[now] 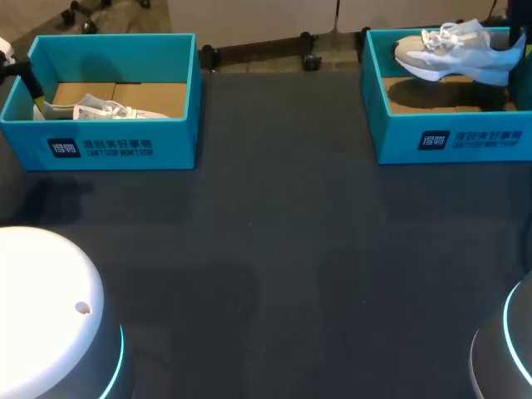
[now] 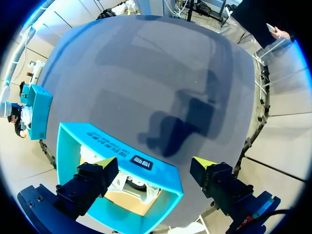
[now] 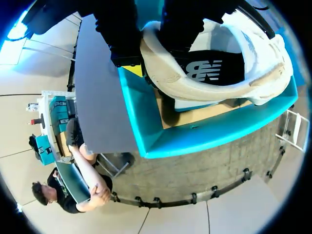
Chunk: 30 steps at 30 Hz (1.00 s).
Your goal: Take the shoe out of the shoebox, open the shoe tongue, remove and reinsert the insole, then place the shoe into the shoebox
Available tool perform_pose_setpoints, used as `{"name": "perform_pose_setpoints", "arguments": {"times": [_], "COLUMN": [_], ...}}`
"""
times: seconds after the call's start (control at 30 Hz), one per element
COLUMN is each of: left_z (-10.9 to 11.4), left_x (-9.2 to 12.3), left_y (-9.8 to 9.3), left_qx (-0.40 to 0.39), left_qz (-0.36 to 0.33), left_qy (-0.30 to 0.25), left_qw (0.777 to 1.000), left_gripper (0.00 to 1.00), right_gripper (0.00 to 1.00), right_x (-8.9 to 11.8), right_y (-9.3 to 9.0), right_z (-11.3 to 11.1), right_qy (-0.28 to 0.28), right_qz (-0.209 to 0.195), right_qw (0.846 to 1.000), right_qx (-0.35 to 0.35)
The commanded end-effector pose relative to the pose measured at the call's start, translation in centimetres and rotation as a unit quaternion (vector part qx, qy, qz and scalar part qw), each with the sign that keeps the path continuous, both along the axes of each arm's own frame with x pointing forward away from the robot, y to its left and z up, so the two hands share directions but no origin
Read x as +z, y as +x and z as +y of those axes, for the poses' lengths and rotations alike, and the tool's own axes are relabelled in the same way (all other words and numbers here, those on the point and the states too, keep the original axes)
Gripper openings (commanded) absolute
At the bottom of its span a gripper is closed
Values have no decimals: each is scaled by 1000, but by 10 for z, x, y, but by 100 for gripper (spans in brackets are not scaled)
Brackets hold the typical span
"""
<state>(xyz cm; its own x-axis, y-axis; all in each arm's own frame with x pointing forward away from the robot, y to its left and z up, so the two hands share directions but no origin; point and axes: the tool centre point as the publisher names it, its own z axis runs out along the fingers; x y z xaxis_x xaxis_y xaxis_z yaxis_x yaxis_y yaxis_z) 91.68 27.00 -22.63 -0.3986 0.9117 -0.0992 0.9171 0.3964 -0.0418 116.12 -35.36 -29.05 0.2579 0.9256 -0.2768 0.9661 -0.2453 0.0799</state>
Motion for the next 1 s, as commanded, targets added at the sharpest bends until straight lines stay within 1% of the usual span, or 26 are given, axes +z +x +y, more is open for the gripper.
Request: {"name": "perform_pose_setpoints", "arguments": {"times": [0.03, 0.07, 0.13, 0.3, 0.6, 0.73, 1.0], "left_z": [0, 0, 0, 0, 0, 0, 0], "left_x": [-1, -1, -1, -1, -1, -1, -1], "left_y": [-2, -2, -2, -2, -2, -2, -2], "left_qx": [0, 0, 0, 0, 0, 0, 0], "left_qz": [-2, -2, -2, -2, -2, -2, -2], "left_qy": [0, 0, 0, 0, 0, 0, 0], "left_qw": [1000, 1000, 1000, 1000, 1000, 1000, 1000], "left_gripper": [100, 100, 100, 100, 100, 100, 100], "right_gripper": [0, 0, 0, 0, 0, 0, 0], "right_x": [35, 38, 49, 72, 93, 104, 104], "right_y": [-21, -22, -24, -34, -48, -52, -52], "right_z": [12, 13, 18, 30, 33, 36, 36], "right_qy": [-13, -14, -4, -5, -11, -2, -2], "right_qz": [-15, -15, -28, -37, -40, -47, -47], "right_qw": [1000, 1000, 999, 999, 999, 999, 999], "right_qx": [12, 13, 14, 21, 27, 22, 22]}}
